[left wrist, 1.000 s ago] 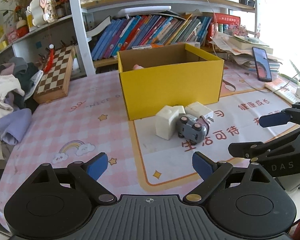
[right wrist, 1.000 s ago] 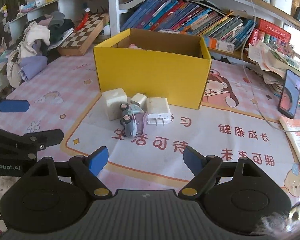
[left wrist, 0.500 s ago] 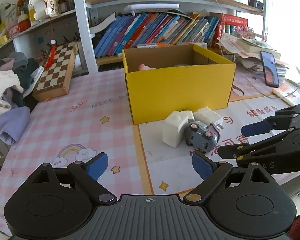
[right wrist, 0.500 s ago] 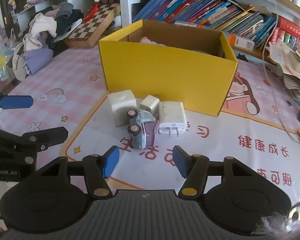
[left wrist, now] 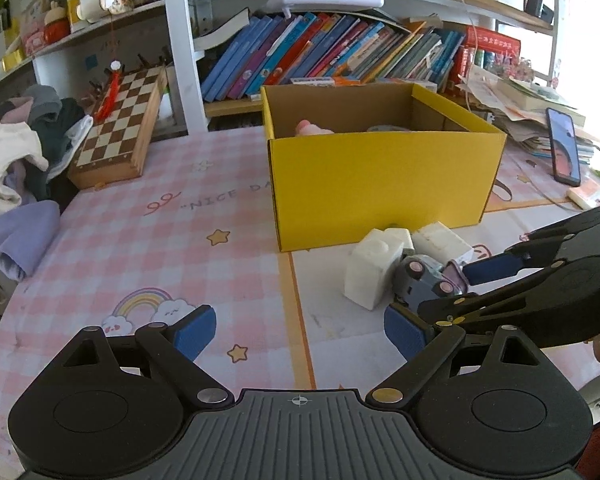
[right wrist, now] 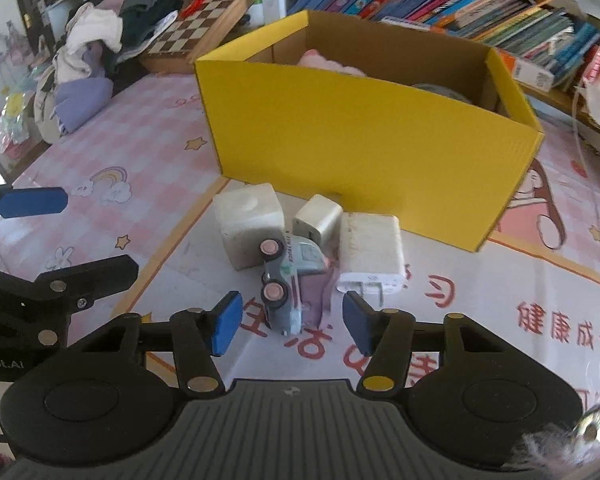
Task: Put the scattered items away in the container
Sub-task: 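Close the right tool on the toy car while the left tool grips the white charger, then lift the toy car and charger with both tools over the yellow box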
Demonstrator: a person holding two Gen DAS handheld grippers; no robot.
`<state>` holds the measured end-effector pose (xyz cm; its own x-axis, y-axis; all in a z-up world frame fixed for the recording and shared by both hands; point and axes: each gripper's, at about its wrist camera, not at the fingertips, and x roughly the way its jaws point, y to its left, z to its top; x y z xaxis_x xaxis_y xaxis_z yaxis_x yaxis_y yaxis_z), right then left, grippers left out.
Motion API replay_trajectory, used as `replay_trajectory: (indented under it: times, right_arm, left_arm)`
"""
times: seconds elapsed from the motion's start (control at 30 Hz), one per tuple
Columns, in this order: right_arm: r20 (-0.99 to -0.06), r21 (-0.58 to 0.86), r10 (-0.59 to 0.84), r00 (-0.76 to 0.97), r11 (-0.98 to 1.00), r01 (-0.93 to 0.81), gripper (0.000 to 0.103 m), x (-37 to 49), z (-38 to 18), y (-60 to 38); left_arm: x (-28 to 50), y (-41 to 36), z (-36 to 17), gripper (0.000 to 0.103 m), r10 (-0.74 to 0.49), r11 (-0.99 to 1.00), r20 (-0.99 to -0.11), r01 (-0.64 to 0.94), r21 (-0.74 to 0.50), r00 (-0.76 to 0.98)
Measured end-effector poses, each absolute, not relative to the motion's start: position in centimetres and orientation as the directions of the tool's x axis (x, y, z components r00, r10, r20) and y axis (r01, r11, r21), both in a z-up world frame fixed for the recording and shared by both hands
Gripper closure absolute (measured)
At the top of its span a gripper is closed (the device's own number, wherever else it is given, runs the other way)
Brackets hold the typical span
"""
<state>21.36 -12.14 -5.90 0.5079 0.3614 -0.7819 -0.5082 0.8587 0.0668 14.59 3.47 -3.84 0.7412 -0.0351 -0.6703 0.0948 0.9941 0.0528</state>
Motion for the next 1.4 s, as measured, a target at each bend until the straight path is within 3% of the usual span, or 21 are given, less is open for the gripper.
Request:
replay_trajectory:
  times: [0.07, 0.13, 0.17, 0.23, 0.47, 0.67, 0.83, 0.9, 1.07, 1.17, 1.27, 1.4]
  right_arm:
    - [-0.788, 0.063, 0.362, 0.498, 0.852, -0.52, 0.051, 21.8, -6.1, -11.8]
    - [-0.795, 0.064, 0.36, 0.489, 0.85, -0.522, 0.056, 22.3, -6.4, -11.7]
    - [-0.799, 0.065, 0.357, 0.484, 0.852, -0.52, 0.066, 22.5, -6.6, -11.7]
    - [-0.799, 0.076, 0.362, 0.48, 0.853, -0.516, 0.068, 22.7, -6.6, -12.2]
    - [-0.799, 0.052, 0.327, 0.505, 0.874, -0.484, 0.068, 21.8, -6.4, -15.2]
    - [-0.806, 0.051, 0.304, 0.507, 0.891, -0.452, 0.068, 21.4, -6.7, -17.3]
    - [-0.802, 0.067, 0.32, 0.505, 0.888, -0.455, 0.067, 21.6, -6.8, -18.0]
    - [-0.796, 0.067, 0.327, 0.509, 0.884, -0.463, 0.055, 21.7, -6.7, -17.9]
    - [-0.798, 0.077, 0.336, 0.501, 0.88, -0.469, 0.049, 22.4, -6.9, -17.7]
    - [-0.807, 0.086, 0.335, 0.486, 0.881, -0.464, 0.049, 22.9, -7.2, -17.6]
    - [-0.817, 0.09, 0.329, 0.475, 0.884, -0.458, 0.06, 23.2, -7.5, -17.5]
    - [-0.817, 0.102, 0.337, 0.468, 0.883, -0.459, 0.06, 23.3, -7.3, -17.6]
  left_arm:
    - [14.9, 3.5, -3.9, 0.011, -0.032, 0.994, -0.673, 0.092, 0.054, 0.739]
    - [15.3, 3.4, -4.0, 0.012, -0.035, 0.994, -0.674, 0.095, 0.052, 0.738]
    - [15.4, 3.4, -4.0, 0.012, -0.038, 0.994, -0.673, 0.096, 0.049, 0.738]
    - [15.8, 3.1, -4.2, 0.012, -0.051, 0.994, -0.673, 0.104, 0.039, 0.738]
    - [17.7, 1.1, -5.3, 0.017, -0.119, 0.985, -0.679, 0.17, 0.009, 0.724]
    - [19.5, -0.5, -6.2, 0.034, -0.15, 0.975, -0.691, 0.222, 0.016, 0.707]
    - [20.9, -1.3, -6.7, 0.041, -0.14, 0.969, -0.699, 0.241, 0.047, 0.701]
    - [21.3, -1.4, -7.0, 0.045, -0.134, 0.968, -0.704, 0.244, 0.058, 0.697]
    - [21.7, -1.5, -7.4, 0.052, -0.127, 0.968, -0.719, 0.244, 0.062, 0.683]
    - [21.8, -1.7, -7.3, 0.055, -0.126, 0.966, -0.721, 0.249, 0.066, 0.682]
    - [21.8, -1.7, -7.3, 0.065, -0.143, 0.964, -0.724, 0.262, 0.054, 0.674]
    - [21.6, -1.4, -7.1, 0.072, -0.155, 0.964, -0.728, 0.264, 0.037, 0.668]
